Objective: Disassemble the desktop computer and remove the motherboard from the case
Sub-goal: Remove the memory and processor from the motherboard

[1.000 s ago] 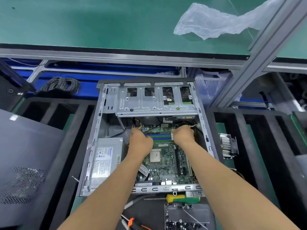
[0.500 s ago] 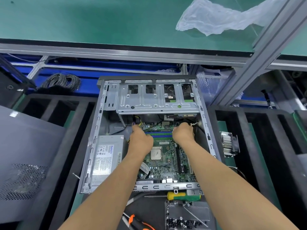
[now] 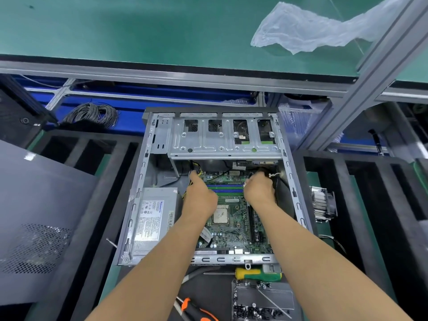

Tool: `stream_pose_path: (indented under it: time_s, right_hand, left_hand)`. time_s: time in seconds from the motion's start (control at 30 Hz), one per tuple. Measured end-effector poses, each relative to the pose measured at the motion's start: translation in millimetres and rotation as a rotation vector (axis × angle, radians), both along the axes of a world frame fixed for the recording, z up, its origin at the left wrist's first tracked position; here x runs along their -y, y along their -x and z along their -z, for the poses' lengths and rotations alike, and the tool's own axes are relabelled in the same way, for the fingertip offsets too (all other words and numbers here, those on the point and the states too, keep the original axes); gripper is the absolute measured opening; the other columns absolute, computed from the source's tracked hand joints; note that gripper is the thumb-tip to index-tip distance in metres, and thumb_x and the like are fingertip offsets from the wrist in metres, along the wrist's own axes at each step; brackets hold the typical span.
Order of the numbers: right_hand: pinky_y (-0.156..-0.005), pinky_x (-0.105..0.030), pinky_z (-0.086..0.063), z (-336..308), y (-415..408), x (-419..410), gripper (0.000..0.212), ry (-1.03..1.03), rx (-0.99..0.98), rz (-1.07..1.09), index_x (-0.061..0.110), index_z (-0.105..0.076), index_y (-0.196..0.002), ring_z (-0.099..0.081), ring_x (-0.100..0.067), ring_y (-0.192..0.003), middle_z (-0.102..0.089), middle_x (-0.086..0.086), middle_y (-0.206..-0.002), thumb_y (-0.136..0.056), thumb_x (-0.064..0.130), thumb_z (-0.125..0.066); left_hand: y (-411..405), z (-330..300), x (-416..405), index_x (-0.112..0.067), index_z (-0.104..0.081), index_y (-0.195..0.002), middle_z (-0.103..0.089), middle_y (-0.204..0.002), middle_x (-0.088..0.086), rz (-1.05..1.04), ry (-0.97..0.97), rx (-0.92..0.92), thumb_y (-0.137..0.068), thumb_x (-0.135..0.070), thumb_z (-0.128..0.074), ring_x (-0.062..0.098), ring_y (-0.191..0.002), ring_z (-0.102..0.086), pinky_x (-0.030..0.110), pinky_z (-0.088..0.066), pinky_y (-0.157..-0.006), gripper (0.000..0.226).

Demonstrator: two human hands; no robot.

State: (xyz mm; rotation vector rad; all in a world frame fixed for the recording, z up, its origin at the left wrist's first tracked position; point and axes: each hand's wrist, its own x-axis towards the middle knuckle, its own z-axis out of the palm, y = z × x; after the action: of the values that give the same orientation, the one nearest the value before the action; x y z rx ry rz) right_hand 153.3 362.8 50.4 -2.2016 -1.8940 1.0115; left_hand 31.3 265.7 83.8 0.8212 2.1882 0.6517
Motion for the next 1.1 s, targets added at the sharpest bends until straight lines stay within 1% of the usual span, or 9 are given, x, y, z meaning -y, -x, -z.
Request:
stream_pose_path:
  time_s: [0.1, 0.27, 0.33, 0.43, 0.53, 0.67, 0.8, 0.9, 1.1]
  right_hand:
    - [-0.078, -0.039, -0.052, 0.2, -1.2, 3.0, 0.021, -0.004, -0.034, 0.012, 0.007, -0.054, -0.113, -0.055, -0.028, -0.084, -0.057, -0.011, -0.101, -0.099, 0.023, -0.051]
    - [-0.071, -0.037, -0.051, -0.8, -1.0, 4.6, 0.028, -0.010, -0.089, 0.020, 0.007, -0.055, -0.112, -0.060, -0.031, -0.082, -0.053, -0.009, -0.091, -0.102, 0.031, -0.044]
    - [-0.075, -0.040, -0.054, -0.8, -0.1, 5.1, 0.027, -0.007, -0.116, 0.023, 0.008, -0.056, -0.111, -0.061, -0.031, -0.083, -0.053, -0.009, -0.092, -0.102, 0.030, -0.044]
    - [-0.083, -0.044, -0.054, -1.1, 0.9, 5.6, 0.026, -0.001, -0.145, 0.042, 0.009, -0.056, -0.112, -0.060, -0.032, -0.089, -0.055, -0.010, -0.098, -0.101, 0.029, -0.044]
    - [-0.086, -0.043, -0.052, -1.1, 1.5, 5.9, 0.023, 0.011, -0.158, 0.052, 0.011, -0.055, -0.112, -0.058, -0.030, -0.090, -0.054, -0.008, -0.097, -0.100, 0.027, -0.044]
    - [-0.085, -0.039, -0.052, 0.4, 1.9, 5.4, 0.017, 0.013, -0.160, 0.060, 0.013, -0.057, -0.106, -0.056, -0.027, -0.086, -0.053, -0.004, -0.091, -0.095, 0.018, -0.046]
    - [-0.076, -0.035, -0.049, 2.0, 2.4, 4.9, 0.015, 0.015, -0.174, 0.043, 0.010, -0.056, -0.106, -0.054, -0.025, -0.082, -0.046, 0.002, -0.079, -0.094, 0.013, -0.046]
    - [-0.075, -0.035, -0.048, 2.2, 2.7, 4.6, 0.014, 0.017, -0.176, 0.052, 0.011, -0.055, -0.105, -0.054, -0.025, -0.082, -0.042, 0.003, -0.077, -0.096, 0.016, -0.046]
    - [-0.076, -0.034, -0.047, 1.3, 3.7, 3.6, 0.016, 0.037, -0.169, 0.043, 0.011, -0.055, -0.107, -0.055, -0.025, -0.084, -0.046, 0.001, -0.082, -0.097, 0.019, -0.046]
  left_hand:
    - [2.8, 0.9, -2.2, -0.009, -0.011, -0.152, -0.049, -0.084, 0.005, -0.051, -0.018, 0.003, -0.094, 0.001, -0.044, 0.015, -0.062, -0.049, 0.027, -0.036, -0.046, 0.067]
    - [7.7, -2.4, -13.5, 0.003, -0.040, -0.128, -0.055, -0.106, 0.019, -0.198, 0.013, -0.042, -0.093, 0.004, -0.048, 0.021, -0.069, -0.048, 0.028, -0.035, -0.050, 0.036]
    - [7.5, -7.1, -21.9, 0.004, -0.043, -0.121, -0.056, -0.105, 0.018, -0.030, 0.068, -0.213, -0.092, 0.004, -0.051, 0.031, -0.082, -0.055, 0.033, -0.040, -0.061, 0.030]
    - [15.1, -19.5, -40.6, 0.000, -0.055, -0.114, -0.059, -0.114, 0.019, 0.460, 0.264, -0.618, -0.089, 0.004, -0.053, 0.039, -0.104, -0.057, 0.041, -0.046, -0.081, 0.026]
    - [34.1, -21.5, -48.8, -0.007, -0.051, -0.129, -0.055, -0.125, 0.016, 0.814, 0.451, -0.809, -0.091, -0.002, -0.050, 0.038, -0.116, -0.052, 0.045, -0.043, -0.094, 0.038]
    - [63.9, -17.7, -48.5, -0.023, -0.032, -0.145, -0.045, -0.138, 0.010, 1.069, 0.528, -0.794, -0.091, -0.002, -0.047, 0.031, -0.122, -0.048, 0.044, -0.045, -0.092, 0.060]
    - [79.2, -20.1, -57.7, -0.025, -0.042, -0.121, -0.047, -0.101, -0.001, 1.178, 0.474, -0.665, -0.086, 0.003, -0.043, 0.022, -0.082, -0.052, 0.037, -0.045, -0.062, 0.046]
    - [78.8, -10.0, -64.2, -0.016, -0.048, -0.108, -0.049, -0.089, -0.002, 1.174, 0.429, -0.664, -0.099, -0.014, -0.042, 0.020, -0.079, -0.052, 0.038, -0.050, -0.074, 0.012]
    - [91.9, 7.8, -75.3, -0.020, -0.059, -0.121, -0.061, -0.107, -0.004, 1.102, 0.524, -0.527, -0.094, -0.019, -0.063, 0.021, -0.099, -0.059, 0.041, -0.050, -0.090, 0.027]
